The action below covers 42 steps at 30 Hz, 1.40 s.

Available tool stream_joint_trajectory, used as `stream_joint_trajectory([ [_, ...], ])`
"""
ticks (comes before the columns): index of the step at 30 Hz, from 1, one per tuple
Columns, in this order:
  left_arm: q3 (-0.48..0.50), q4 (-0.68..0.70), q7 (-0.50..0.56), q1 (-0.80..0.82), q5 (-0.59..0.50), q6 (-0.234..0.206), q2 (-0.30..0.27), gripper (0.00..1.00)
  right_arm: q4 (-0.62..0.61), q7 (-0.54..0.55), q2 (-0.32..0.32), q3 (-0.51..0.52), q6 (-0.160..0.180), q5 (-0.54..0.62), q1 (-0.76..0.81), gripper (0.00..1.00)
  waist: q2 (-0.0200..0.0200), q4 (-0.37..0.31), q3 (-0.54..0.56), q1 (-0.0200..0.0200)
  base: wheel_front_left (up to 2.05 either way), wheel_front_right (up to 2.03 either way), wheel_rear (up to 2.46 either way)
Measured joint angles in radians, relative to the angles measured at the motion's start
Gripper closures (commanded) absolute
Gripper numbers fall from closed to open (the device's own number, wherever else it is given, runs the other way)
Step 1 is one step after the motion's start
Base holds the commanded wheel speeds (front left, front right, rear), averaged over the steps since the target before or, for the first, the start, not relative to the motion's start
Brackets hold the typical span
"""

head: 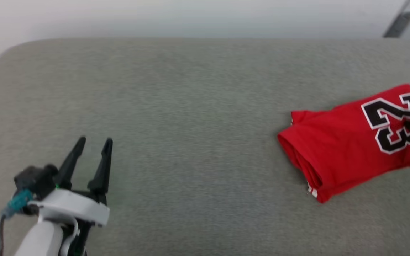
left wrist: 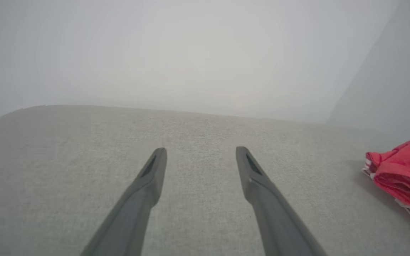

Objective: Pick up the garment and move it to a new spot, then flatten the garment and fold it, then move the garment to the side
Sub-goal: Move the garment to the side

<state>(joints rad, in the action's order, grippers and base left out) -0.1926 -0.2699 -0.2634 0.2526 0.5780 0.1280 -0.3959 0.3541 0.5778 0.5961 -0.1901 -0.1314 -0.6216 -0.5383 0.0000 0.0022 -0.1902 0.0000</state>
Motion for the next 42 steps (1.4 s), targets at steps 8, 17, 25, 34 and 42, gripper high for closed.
stream_joint_trajectory([
  [8, -0.057, -0.007, -0.001, 0.105, -0.002, 0.000, -0.033, 0.00, 0.076, -0.099, 0.030, -0.059, 0.000, 0.005, -0.119, 1.00, 0.0000, -0.115, -0.053, 0.0000, 0.00, 0.00, 0.00],
  [17, -0.120, -0.021, 0.008, 0.201, 0.000, 0.000, -0.059, 0.00, 0.201, -0.243, 0.068, -0.116, 0.000, 0.036, -0.251, 1.00, 0.0000, -0.225, -0.122, 0.0000, 0.00, 0.00, 0.00],
  [25, -0.161, -0.023, 0.017, 0.268, 0.000, 0.000, -0.082, 0.00, 0.330, -0.382, 0.101, -0.174, 0.000, 0.094, -0.362, 1.00, 0.0000, -0.283, -0.199, 0.0000, 0.00, 0.00, 0.00],
  [34, -0.201, -0.010, 0.035, 0.336, 0.000, 0.000, -0.104, 0.00, 0.497, -0.522, 0.127, -0.201, 0.000, 0.195, -0.468, 1.00, 0.0000, -0.317, -0.283, 0.0000, 0.00, 0.00, 0.00],
  [42, -0.227, 0.009, 0.043, 0.387, 0.001, 0.000, -0.126, 0.00, 0.681, -0.608, 0.122, -0.150, 0.000, 0.316, -0.545, 1.00, 0.0000, -0.324, -0.352, 0.0000, 0.00, 0.00, 0.00],
])
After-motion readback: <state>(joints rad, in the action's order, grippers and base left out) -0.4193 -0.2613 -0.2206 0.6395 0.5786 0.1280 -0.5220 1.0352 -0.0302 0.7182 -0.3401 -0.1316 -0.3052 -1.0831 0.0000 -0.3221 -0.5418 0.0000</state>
